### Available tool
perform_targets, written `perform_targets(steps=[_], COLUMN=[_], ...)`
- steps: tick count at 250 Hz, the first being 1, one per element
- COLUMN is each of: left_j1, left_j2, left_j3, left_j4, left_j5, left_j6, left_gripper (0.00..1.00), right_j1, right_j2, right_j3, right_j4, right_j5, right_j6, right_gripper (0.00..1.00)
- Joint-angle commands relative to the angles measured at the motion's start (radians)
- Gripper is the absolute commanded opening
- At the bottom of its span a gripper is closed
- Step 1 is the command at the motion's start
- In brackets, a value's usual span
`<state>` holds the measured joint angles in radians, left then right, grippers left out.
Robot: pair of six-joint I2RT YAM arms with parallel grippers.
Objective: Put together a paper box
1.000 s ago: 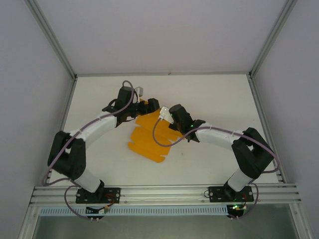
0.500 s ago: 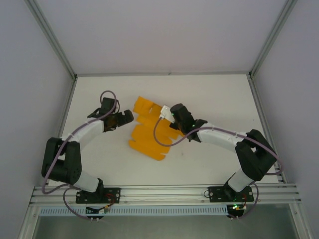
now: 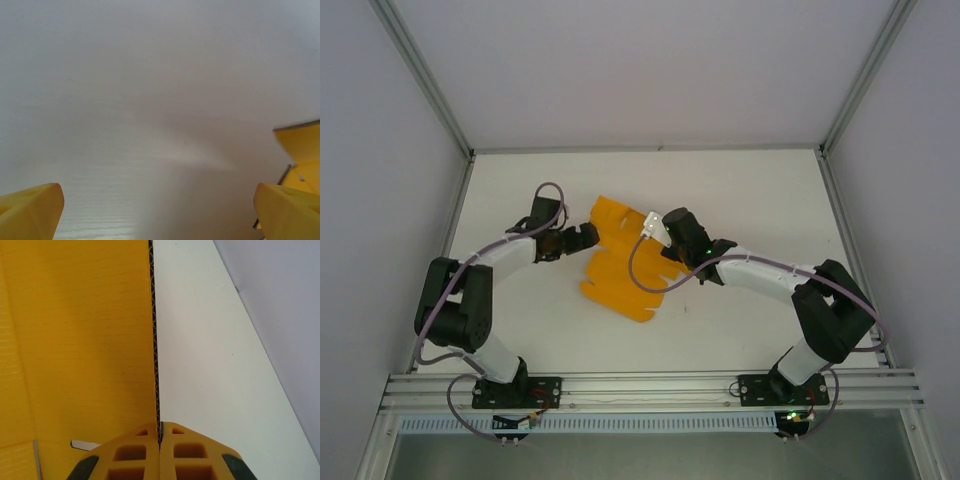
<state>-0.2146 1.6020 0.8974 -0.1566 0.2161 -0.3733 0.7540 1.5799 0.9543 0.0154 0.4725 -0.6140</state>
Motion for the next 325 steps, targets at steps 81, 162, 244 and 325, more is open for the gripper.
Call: perform_targets(steps=[81, 162, 244, 325], left_j1=[-0.054, -0.055, -0.090, -0.205], left_j2=[-0.003, 0.022, -0.055, -0.081], left_j3=[-0.011, -0.005, -0.048, 0.004], left_j4=[0.108, 0.153, 0.137, 0.058], left_j5=[0.167, 0.256, 0.241, 0.147], left_j6=[0.070, 0.087, 0.100, 0.149], left_gripper=[0.79, 0.50, 0.22, 0.08], right_j1=[0.002, 0.001, -0.005, -0.004], right_j2=[0.007, 0.011, 0.017, 0.012], right_j3=[0.033, 0.040, 0.052, 0.061], right_j4=[-0.015, -0.024, -0.040, -0.052], right_j5=[-0.056, -0.064, -0.054, -0.054], right_j6=[0.051, 0.058, 0.095, 0.125], right_gripper=[0.00, 0.00, 0.00, 0.00])
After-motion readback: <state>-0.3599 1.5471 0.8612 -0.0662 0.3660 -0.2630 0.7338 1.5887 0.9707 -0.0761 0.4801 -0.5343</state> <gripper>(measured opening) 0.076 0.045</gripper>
